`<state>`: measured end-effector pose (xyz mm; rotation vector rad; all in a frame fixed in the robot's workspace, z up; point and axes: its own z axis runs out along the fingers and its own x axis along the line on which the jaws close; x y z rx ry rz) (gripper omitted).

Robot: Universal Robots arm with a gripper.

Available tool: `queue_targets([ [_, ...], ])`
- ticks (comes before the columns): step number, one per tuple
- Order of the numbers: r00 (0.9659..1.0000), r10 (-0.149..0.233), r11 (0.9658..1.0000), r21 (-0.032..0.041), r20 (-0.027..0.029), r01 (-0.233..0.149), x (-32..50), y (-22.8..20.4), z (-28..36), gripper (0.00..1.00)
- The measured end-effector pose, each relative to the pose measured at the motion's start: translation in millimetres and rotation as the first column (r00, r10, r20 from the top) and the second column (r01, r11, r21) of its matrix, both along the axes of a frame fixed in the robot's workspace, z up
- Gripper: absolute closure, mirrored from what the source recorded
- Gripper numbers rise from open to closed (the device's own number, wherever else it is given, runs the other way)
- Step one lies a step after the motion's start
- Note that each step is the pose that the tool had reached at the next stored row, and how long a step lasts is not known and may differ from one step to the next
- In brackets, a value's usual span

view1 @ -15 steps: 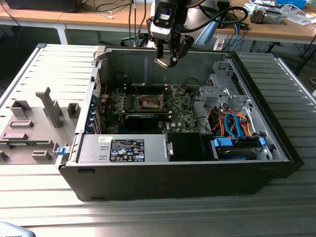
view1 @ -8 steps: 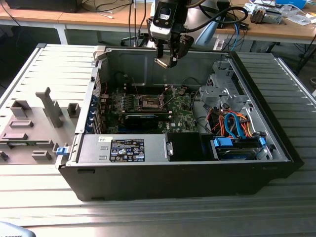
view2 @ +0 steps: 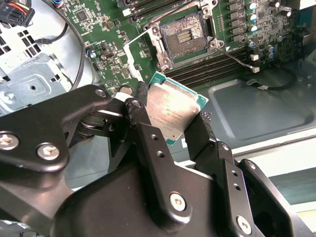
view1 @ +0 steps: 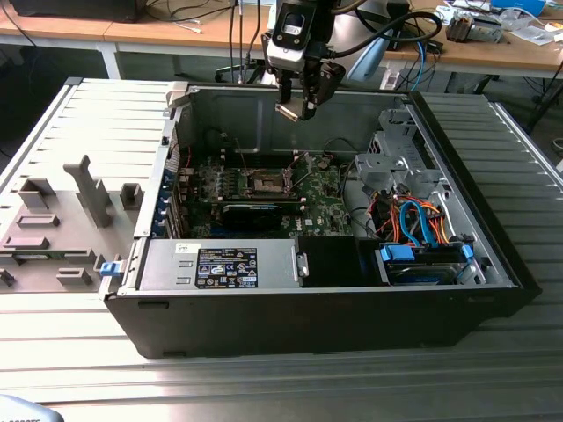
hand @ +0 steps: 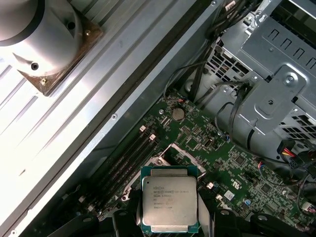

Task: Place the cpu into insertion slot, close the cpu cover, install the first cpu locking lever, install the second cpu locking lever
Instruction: 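Place the cpu into insertion slot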

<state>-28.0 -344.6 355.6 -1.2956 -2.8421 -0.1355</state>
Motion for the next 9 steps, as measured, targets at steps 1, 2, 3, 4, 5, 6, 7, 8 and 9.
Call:
queue_targets([
  [1, 1.0, -0.001, 1.0, 0.0, 0.0, 0.001, 0.0, 0.0, 0.0, 0.45],
  [2, 1.0, -0.001, 1.0, 0.0, 0.0, 0.001, 0.0, 0.0, 0.0, 0.45],
  [3, 1.0, -0.002, 1.0, 0.0, 0.0, 0.002, 0.0, 0.0, 0.0, 0.45],
  [4, 1.0, -0.003, 1.0, 0.0, 0.0, 0.003, 0.0, 0.0, 0.0, 0.45],
  [5, 1.0, -0.003, 1.0, 0.0, 0.0, 0.003, 0.0, 0.0, 0.0, 0.45],
  [6, 1.0, -0.004, 1.0, 0.0, 0.0, 0.004, 0.0, 0.0, 0.0, 0.45],
  [7, 1.0, -0.004, 1.0, 0.0, 0.0, 0.004, 0.0, 0.0, 0.0, 0.45],
  [8, 1.0, -0.005, 1.0, 0.0, 0.0, 0.005, 0.0, 0.0, 0.0, 0.45],
  [9, 1.0, -0.006, 1.0, 0.0, 0.0, 0.006, 0.0, 0.0, 0.0, 0.45],
])
